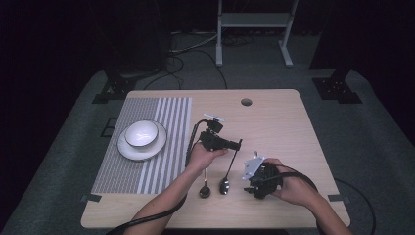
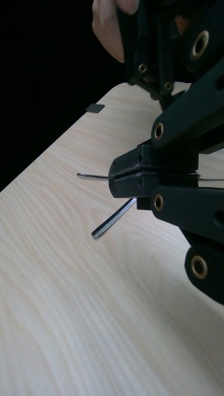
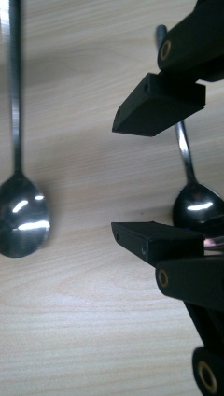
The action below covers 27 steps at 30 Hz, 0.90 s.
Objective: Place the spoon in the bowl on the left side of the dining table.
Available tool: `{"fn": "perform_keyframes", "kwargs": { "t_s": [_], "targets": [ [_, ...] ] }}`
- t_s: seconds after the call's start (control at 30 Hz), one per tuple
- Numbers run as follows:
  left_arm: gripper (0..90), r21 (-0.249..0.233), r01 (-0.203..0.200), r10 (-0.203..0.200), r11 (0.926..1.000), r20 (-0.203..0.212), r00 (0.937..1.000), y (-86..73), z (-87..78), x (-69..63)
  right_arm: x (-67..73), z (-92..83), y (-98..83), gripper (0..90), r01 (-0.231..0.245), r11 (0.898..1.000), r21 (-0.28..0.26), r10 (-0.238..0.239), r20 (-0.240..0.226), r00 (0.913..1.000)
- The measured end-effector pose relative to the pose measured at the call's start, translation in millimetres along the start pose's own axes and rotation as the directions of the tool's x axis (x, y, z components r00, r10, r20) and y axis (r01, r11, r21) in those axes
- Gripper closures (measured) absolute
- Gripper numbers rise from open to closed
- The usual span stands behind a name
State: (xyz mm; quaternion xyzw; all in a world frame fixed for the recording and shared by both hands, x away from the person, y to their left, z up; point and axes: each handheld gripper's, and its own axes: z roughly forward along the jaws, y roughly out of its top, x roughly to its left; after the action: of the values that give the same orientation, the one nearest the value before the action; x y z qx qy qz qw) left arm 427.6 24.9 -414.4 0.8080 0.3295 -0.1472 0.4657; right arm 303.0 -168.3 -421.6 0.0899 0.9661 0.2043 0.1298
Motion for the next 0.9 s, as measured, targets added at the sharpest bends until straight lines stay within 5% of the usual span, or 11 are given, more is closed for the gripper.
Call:
{"fn": "perform_keyframes", "kwargs": {
  "t_s": [0.4,0.9],
  "targets": [
    [89.4,-0.011,-0.056,0.055,0.9984,-0.048,0.9973,15.6,-18.5,-12.5,-10.9,-18.1,-25.1,41.2,-0.112,0.993,-0.027,0.112,-0.001,0.9937],
    [89.3,-0.052,-0.088,0.081,0.9948,-0.122,0.9892,32.3,-57.9,-15.4,-16.0,-28.9,-58.2,37.9,-0.225,0.973,-0.046,0.226,0.003,0.9742]
  ]
}}
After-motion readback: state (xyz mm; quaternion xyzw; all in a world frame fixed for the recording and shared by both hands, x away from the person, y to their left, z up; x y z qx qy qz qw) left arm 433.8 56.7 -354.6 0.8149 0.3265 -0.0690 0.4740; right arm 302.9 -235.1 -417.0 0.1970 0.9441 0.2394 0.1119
